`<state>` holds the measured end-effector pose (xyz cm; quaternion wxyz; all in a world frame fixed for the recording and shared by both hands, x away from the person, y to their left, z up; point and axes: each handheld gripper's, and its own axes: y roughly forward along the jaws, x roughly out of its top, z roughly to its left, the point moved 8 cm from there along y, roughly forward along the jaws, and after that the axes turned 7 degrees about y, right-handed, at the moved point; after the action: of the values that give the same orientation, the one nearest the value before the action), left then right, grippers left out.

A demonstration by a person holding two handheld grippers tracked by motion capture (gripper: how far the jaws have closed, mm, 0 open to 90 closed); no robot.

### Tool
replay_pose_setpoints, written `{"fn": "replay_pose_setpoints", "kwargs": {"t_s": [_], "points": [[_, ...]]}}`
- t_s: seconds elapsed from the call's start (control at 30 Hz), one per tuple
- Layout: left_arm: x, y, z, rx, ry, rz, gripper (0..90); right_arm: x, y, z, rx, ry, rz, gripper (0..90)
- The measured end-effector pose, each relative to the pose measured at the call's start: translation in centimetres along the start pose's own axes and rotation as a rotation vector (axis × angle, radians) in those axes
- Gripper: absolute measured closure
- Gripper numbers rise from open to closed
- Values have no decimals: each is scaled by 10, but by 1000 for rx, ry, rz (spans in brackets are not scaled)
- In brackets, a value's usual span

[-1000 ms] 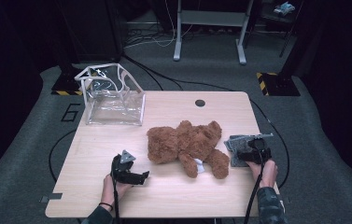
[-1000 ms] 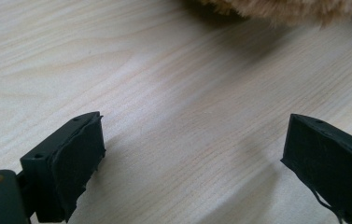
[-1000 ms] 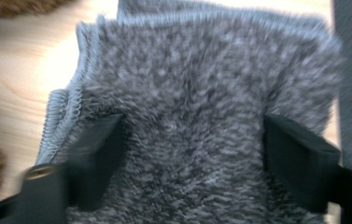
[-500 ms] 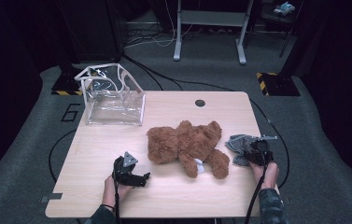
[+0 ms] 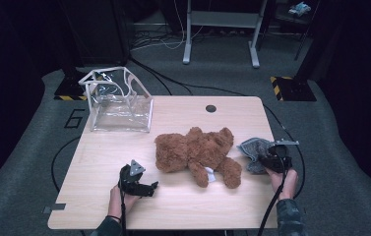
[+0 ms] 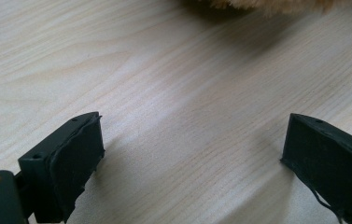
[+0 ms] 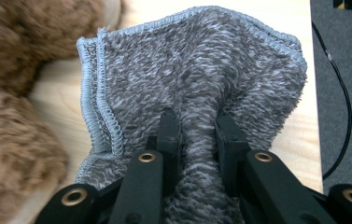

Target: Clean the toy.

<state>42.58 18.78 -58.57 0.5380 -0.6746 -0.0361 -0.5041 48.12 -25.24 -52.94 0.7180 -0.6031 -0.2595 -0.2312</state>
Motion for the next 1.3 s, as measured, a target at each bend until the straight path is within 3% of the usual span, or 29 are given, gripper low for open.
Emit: {"fn": "replay_pose_setpoints", "kwargs": {"t_s": [0.37, 0.63, 0.97, 1.3], "points": [[0, 0, 1, 5, 2, 3, 54, 22, -26, 19, 59, -44, -60, 758], [0, 0, 1, 9, -8, -1, 55, 43, -47, 48, 98, -116, -104, 758], [0, 0, 1, 8, -8, -1, 55, 58, -59, 72, 134, -168, -128, 757], [0, 0, 1, 8, -8, -1, 55, 71, -65, 111, 219, -222, -134, 755]]}}
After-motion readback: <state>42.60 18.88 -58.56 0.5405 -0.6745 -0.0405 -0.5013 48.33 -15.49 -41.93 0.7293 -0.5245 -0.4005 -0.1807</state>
